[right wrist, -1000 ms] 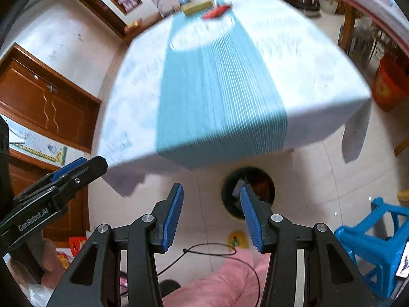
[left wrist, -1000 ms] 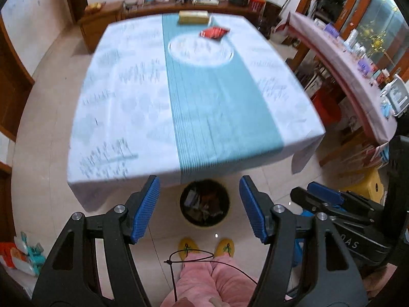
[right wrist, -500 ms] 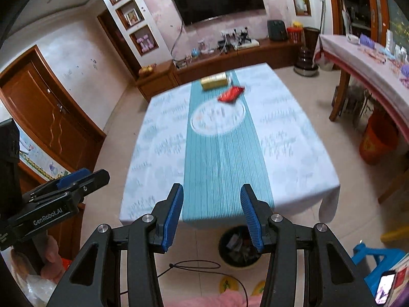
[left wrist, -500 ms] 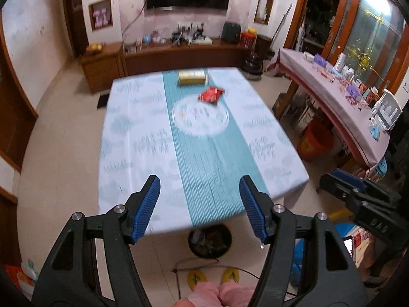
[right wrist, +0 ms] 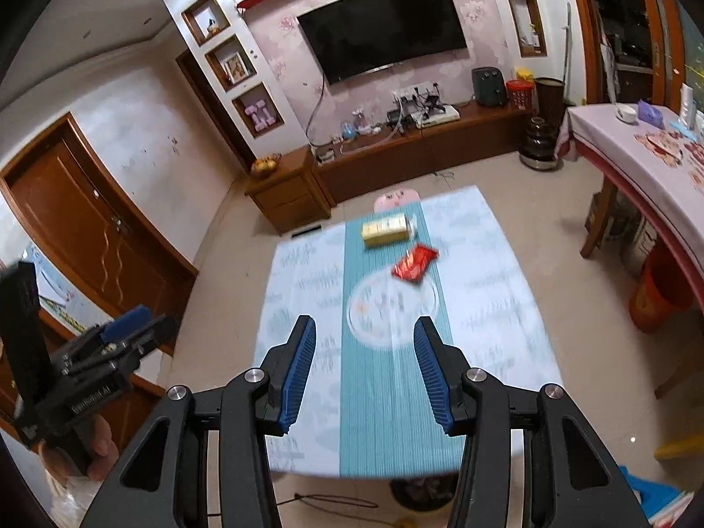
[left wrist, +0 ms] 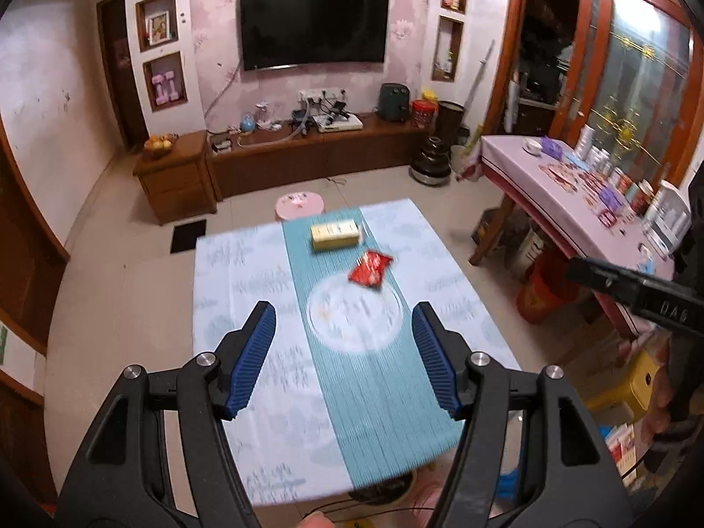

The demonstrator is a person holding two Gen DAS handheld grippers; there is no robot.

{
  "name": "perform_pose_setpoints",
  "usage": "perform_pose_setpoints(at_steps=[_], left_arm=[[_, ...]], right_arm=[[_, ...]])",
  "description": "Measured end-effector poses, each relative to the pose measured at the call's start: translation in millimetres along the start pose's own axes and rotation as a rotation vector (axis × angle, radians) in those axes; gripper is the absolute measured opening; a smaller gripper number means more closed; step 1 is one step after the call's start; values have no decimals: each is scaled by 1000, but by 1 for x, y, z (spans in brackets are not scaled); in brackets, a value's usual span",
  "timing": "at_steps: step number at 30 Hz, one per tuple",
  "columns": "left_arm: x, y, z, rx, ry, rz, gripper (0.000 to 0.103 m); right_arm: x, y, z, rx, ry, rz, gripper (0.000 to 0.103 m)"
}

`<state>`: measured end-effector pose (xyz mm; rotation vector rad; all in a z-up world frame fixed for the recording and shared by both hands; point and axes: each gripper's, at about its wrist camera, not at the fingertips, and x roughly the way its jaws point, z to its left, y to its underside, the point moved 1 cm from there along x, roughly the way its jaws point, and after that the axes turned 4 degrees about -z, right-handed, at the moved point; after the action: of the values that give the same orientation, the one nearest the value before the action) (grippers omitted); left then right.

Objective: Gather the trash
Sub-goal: 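Raise both open tools back over the table toward the red wrapper, then grasp the red snack wrapper with the right tool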

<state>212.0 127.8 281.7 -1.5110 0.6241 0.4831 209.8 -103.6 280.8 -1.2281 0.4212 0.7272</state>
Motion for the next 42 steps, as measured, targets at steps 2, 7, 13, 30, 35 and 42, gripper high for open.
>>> perform_pose_setpoints(at_steps=[2,7,13,30,35,42], left_arm=[[20,-34,-2,3,-19,-12,62],[103,-107,-8,-6,-43,1,62],[257,-137,-16,-35,-9,100,62],[501,1,26,-213,-67,364,62],[504,12,37,-259,-84,379,62],[504,9,40,-318,-84,385,62]], right_arm=[[19,-43,-5,-29,-9,-8,47],[90,-138,-25,-101,-42,15,50],[245,-187,-83,-130,-70,176,56],[561,-32,-196,59,-35,632,56],[577,-23,-181,-12,37,544,55],[567,-19,-171,-112,-3,541,4]])
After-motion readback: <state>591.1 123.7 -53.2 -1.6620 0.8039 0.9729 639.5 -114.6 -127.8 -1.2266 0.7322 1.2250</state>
